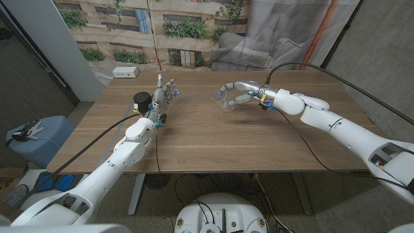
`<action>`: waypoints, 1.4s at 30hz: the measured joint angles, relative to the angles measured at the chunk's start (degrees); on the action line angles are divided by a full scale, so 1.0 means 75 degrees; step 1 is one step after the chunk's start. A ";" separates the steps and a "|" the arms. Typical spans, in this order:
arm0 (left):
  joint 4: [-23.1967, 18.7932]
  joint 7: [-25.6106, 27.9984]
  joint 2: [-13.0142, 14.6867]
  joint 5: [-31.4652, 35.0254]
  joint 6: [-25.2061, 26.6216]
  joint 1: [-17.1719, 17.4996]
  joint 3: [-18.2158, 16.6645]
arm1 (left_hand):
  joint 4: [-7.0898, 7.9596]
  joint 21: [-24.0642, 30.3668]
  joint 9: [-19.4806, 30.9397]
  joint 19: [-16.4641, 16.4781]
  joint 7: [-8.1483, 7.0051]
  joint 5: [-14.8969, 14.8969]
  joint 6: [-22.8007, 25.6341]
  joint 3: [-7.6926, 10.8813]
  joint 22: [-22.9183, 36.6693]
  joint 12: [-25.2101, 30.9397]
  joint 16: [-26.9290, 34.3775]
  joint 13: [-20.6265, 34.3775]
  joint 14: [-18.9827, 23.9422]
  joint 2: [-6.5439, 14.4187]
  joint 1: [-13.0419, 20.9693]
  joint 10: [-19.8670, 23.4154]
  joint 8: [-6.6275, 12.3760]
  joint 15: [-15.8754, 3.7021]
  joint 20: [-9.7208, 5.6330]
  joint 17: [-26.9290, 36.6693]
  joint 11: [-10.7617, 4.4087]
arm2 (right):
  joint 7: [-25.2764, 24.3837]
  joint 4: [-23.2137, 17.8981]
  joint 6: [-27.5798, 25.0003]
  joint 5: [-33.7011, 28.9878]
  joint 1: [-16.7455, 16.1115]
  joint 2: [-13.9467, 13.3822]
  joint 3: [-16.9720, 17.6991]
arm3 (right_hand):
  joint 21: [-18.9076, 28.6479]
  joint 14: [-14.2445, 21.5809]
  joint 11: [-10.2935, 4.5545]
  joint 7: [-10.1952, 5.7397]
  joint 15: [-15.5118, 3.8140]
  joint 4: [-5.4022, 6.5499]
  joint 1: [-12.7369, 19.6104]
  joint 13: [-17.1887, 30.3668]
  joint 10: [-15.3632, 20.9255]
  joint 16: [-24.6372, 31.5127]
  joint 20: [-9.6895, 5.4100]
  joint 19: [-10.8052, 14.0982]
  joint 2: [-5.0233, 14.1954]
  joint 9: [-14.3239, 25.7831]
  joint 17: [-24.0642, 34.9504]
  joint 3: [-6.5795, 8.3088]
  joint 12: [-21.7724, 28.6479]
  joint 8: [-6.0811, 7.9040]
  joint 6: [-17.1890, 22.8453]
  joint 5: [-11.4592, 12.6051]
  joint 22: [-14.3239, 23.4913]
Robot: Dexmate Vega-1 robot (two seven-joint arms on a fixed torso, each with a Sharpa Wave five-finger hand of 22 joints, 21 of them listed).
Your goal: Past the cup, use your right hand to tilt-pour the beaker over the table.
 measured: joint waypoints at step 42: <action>-0.0003 0.0002 0.0003 -0.0002 0.0000 0.0000 -0.0003 | 0.0010 -0.0028 0.0000 0.0000 0.0000 0.0000 0.0000 -0.0050 0.0000 0.0000 0.0000 0.0000 0.0000 0.0040 -0.0041 0.0000 0.0000 0.0000 0.0000 0.0000 0.0000 | 0.0989 -0.1649 -0.1366 -0.2402 0.0337 -0.0569 -0.0376 | -0.0030 0.0166 0.0137 0.0178 -0.0027 -0.0042 0.0003 0.0207 0.0246 0.0160 -0.0004 0.0006 -0.0003 0.0000 0.0001 -0.0083 0.0028 0.0180 0.0178 0.0000 0.0000</action>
